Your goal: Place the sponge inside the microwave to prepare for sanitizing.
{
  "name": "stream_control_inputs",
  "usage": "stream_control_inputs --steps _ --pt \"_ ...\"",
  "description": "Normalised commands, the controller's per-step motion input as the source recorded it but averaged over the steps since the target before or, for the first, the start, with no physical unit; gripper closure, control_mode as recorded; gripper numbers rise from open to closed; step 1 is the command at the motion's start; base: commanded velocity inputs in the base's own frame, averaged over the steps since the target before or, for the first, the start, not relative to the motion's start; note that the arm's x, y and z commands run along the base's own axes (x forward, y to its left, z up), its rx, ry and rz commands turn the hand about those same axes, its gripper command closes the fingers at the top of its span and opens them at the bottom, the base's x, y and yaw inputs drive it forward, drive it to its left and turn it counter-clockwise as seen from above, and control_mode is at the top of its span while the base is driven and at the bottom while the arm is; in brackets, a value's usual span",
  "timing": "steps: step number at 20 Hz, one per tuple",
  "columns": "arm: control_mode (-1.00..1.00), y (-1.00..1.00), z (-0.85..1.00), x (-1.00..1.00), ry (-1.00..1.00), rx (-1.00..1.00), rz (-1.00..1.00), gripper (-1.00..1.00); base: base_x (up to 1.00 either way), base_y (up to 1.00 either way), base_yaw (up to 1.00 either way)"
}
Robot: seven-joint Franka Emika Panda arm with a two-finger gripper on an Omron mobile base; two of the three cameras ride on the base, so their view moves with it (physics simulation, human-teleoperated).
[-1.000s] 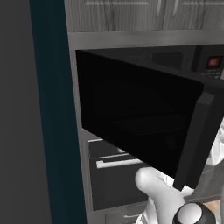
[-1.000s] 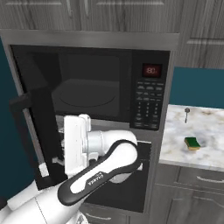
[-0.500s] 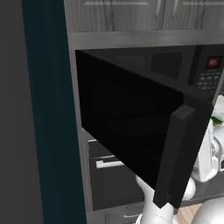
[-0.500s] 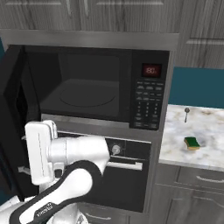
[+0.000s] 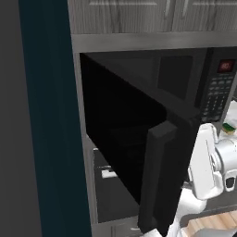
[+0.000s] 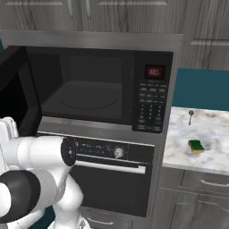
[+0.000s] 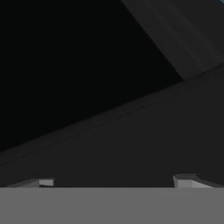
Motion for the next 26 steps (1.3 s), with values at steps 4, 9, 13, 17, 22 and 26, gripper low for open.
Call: stream_control_inputs --steps 4,9,13,17,22,26 --pt "-1.0 1.0 -0.02 -0.14 0.0 -0.17 -0.23 -1.0 0.0 0.0 0.0" --pt "-1.0 0.92 -0.15 -0.32 0.0 -0.08 -0.23 -1.0 0.0 0.0 0.0" --pt "-1.0 0.43 -0.14 -0.5 0.0 0.02 -0.03 -1.0 0.0 0.0 0.0" --pt "-1.0 0.05 -0.29 -0.08 0.0 0.04 0.0 -1.0 0.0 0.0 0.0" --pt "-1.0 -0.47 -0.5 0.15 0.0 0.01 0.0 -1.0 0.0 0.0 0.0" --pt "-1.0 -0.77 -0.57 0.46 0.0 0.0 0.0 -1.0 0.0 0.0 0.0"
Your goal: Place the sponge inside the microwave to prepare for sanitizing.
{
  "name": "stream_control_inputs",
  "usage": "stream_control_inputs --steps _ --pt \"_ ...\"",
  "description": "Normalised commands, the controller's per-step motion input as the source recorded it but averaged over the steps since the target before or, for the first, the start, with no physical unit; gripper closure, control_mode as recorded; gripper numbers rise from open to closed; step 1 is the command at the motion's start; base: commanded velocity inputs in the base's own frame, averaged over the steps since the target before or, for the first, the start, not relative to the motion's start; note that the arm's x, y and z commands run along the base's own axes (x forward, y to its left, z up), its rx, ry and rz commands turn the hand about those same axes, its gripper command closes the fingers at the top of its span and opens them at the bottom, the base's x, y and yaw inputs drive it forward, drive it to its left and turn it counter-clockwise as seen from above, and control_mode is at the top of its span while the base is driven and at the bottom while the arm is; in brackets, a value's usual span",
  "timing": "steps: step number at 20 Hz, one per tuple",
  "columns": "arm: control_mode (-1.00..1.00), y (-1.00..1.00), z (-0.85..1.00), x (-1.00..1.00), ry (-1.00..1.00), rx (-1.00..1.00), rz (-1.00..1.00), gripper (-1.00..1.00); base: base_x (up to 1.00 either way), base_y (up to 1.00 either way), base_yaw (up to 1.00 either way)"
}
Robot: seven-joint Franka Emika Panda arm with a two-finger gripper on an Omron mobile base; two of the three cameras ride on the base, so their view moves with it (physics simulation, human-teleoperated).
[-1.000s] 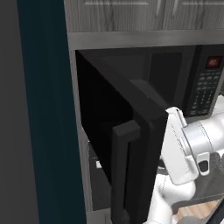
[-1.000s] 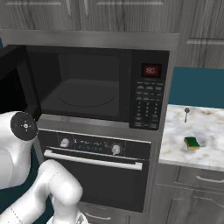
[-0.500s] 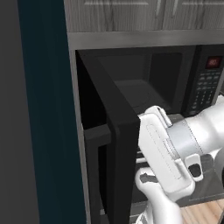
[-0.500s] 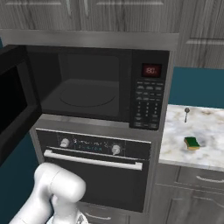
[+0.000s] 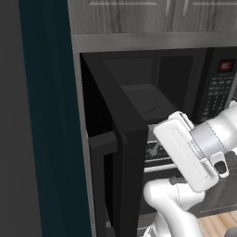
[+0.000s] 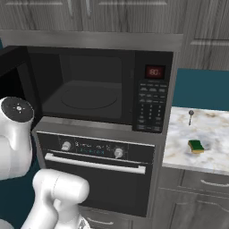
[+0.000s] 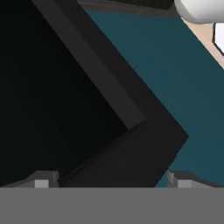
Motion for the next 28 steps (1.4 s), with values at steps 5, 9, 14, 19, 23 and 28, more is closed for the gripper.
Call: stream_control_inputs --steps 5,9,14,19,23,28 --pt "-1.0 -0.9 -0.39 0.45 0.0 -0.07 -0.03 -1.0 0.0 0.0 0.0" --pt "-1.0 -0.97 -0.7 0.99 0.0 -0.1 -0.03 -1.0 0.0 0.0 0.0" --pt "-1.0 -0.44 -0.05 0.69 -0.23 -0.13 0.08 -1.0 0.0 0.0 0.0" --pt "-1.0 -0.24 0.0 0.26 -0.34 -0.57 0.2 -1.0 0.0 0.0 0.0" --pt "-1.0 -0.17 0.0 0.07 -0.32 -0.6 0.28 -1.0 0.0 0.0 0.0" --pt "-1.0 -0.02 0.0 0.0 -0.04 -0.29 0.06 -1.0 0.0 0.0 0.0"
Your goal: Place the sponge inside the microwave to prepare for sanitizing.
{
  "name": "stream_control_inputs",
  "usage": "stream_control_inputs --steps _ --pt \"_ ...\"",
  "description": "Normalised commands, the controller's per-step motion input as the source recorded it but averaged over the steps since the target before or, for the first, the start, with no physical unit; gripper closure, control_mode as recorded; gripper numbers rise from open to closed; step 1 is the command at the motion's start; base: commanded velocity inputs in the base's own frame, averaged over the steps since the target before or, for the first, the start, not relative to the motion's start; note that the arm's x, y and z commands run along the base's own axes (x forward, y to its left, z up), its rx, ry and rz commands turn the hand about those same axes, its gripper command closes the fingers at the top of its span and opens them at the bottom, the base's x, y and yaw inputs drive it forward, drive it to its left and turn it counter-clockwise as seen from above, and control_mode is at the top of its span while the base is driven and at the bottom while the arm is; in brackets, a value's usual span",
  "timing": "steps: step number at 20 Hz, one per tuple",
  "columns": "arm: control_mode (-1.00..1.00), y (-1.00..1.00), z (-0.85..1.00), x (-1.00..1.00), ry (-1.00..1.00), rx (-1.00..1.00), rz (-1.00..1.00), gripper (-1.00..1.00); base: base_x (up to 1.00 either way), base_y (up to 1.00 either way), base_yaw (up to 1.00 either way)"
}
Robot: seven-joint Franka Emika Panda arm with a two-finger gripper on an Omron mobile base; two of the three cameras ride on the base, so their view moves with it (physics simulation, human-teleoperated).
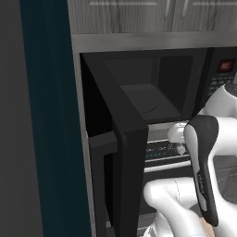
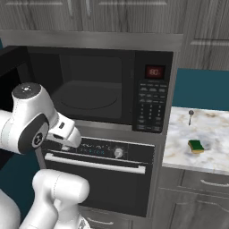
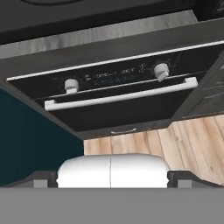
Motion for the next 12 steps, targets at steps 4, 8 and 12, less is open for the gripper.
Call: stream_control_inputs --steps 4,8,12 --pt "-1.0 0.0 0.0 0.0 0.11 -0.05 0.0 -1.0 0.0 0.0 0.0" --pt "-1.0 0.01 0.0 0.0 0.14 -0.16 -0.04 -1.0 0.0 0.0 0.0" --pt "-1.0 0.0 0.0 0.0 0.0 0.0 0.0 -1.0 0.0 0.0 0.0"
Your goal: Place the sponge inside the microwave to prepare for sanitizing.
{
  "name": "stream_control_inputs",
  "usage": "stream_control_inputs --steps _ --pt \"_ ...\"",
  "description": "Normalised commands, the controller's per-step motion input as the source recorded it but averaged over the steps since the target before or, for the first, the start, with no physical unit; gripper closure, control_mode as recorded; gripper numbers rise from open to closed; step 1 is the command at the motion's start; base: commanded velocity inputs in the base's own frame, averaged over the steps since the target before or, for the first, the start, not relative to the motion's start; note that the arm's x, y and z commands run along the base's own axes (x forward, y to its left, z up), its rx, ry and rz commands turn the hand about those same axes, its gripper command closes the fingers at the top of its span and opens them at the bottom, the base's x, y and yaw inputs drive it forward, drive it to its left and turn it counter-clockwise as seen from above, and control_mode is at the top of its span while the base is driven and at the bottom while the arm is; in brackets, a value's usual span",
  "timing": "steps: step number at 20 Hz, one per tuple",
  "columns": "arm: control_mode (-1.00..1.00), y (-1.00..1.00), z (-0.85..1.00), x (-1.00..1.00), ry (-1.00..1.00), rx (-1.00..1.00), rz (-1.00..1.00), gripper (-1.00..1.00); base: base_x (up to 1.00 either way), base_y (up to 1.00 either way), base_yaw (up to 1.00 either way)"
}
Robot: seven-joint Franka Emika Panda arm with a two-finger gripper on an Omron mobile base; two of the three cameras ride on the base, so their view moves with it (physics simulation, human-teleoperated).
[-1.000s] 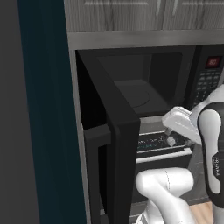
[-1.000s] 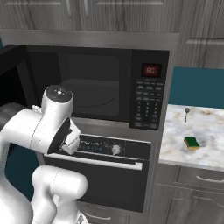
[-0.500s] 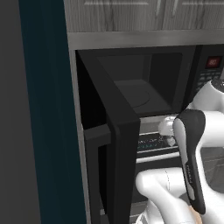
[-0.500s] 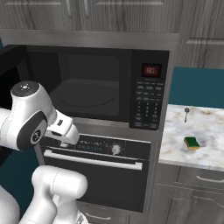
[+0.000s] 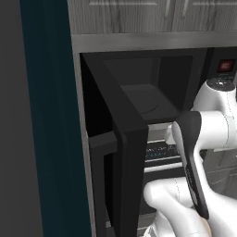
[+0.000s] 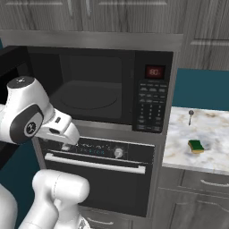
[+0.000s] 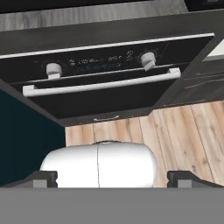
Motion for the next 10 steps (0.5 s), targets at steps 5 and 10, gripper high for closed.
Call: stream_control_inputs --steps 5,10 --pt "-1.0 0.0 0.0 0.0 -0.01 0.0 0.0 -1.0 0.0 0.0 0.0" --pt "1.0 -0.03 -0.01 0.02 -0.01 0.0 0.0 -1.0 0.0 -0.26 0.0"
